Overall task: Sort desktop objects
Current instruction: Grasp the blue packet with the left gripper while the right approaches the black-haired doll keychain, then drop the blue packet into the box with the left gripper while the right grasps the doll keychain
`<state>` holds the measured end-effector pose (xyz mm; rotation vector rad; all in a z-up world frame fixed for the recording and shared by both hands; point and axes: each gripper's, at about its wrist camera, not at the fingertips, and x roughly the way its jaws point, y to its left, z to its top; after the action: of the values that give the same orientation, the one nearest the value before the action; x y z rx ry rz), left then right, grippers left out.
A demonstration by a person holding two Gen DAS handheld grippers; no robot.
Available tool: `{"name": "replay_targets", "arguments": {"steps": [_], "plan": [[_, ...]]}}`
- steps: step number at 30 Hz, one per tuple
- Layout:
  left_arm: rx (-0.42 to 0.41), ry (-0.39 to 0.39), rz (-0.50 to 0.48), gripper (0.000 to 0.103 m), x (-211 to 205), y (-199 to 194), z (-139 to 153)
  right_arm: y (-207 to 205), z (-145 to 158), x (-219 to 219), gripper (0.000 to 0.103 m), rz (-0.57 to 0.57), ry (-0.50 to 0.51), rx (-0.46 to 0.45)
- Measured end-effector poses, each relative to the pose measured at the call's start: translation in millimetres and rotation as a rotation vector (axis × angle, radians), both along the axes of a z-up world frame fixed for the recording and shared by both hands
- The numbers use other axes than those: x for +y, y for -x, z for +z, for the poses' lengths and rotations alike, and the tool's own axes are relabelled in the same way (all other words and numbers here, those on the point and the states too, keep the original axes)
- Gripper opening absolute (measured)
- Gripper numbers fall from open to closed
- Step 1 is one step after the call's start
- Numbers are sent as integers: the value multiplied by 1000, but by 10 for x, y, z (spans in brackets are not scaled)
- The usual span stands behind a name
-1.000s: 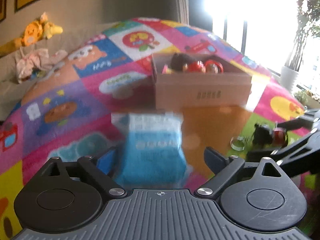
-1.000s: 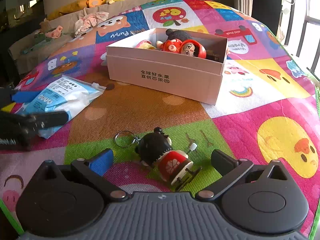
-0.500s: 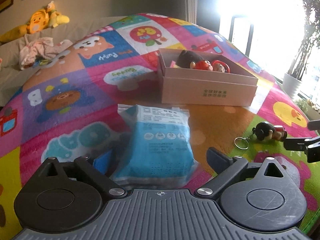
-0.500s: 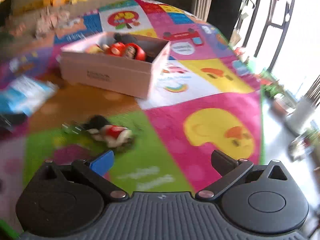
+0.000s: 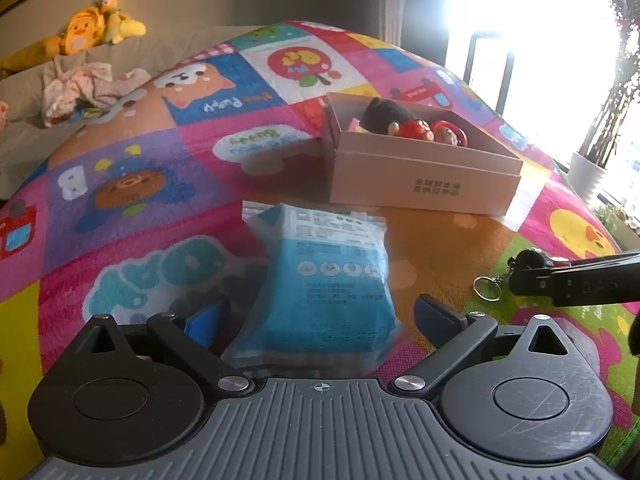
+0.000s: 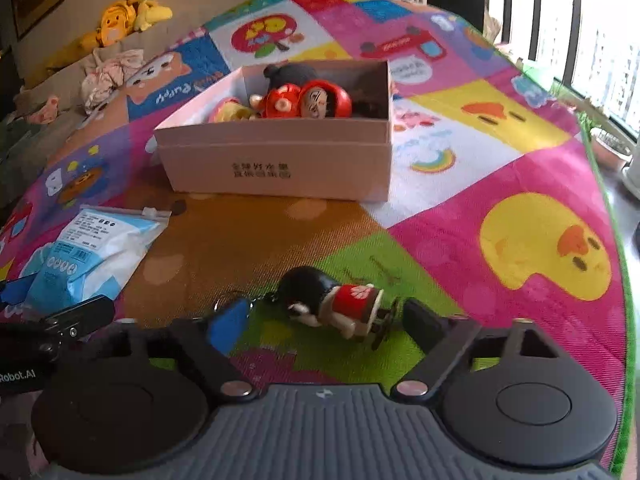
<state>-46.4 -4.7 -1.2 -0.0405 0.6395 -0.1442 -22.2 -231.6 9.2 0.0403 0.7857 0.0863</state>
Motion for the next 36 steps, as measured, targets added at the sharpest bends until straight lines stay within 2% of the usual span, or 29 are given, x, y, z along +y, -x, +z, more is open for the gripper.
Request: {"name": "replay_targets", "arguments": {"steps": [5,10,11,12,13,16,22,25,27,29,30,32,33,34,36], "plan": [[-38,-11,17,101,-7,41,29,88,32,-16,70,19,0,-27],[-65,-98,-10,99,-145,-20,73,207,160,-2,70,77,1,-85],[-63,-114,-13,96,-163,-54,74,236,193,-11,70,89,-6,-92],[-56,-131,-18,83,-180,-92,72,254,222,-26,70,101,-15,-95],[-43,-146,-26,63,-190,-130,71,273,262,-55,70,113,-29,-98],[-55,-147,-40,59,-163,-168,181,307,505,-227,70,125,-100,-131],[-330,-161,-73,59,-247,-295,980,430,1332,-642,70,88,-226,-373],[-396,-141,-108,59,-394,-555,1167,477,1455,-711,70,61,-209,-450],[-423,-126,-112,61,-537,-820,1176,464,1426,-720,70,55,-200,-452],[-400,-99,-115,68,-644,-1111,1091,407,1358,-706,70,57,-195,-422],[-358,-90,-118,76,-690,-1271,997,374,1310,-690,70,53,-181,-404],[-262,-75,-104,76,-708,-1438,802,337,1245,-672,70,42,-145,-386],[-228,-59,-107,78,-683,-1434,706,351,1215,-687,70,40,-133,-384],[-211,-47,-108,85,-645,-1382,626,357,1187,-721,70,42,-127,-381],[-200,-59,-86,90,-569,-1211,501,311,1115,-775,70,41,-123,-358]]}}
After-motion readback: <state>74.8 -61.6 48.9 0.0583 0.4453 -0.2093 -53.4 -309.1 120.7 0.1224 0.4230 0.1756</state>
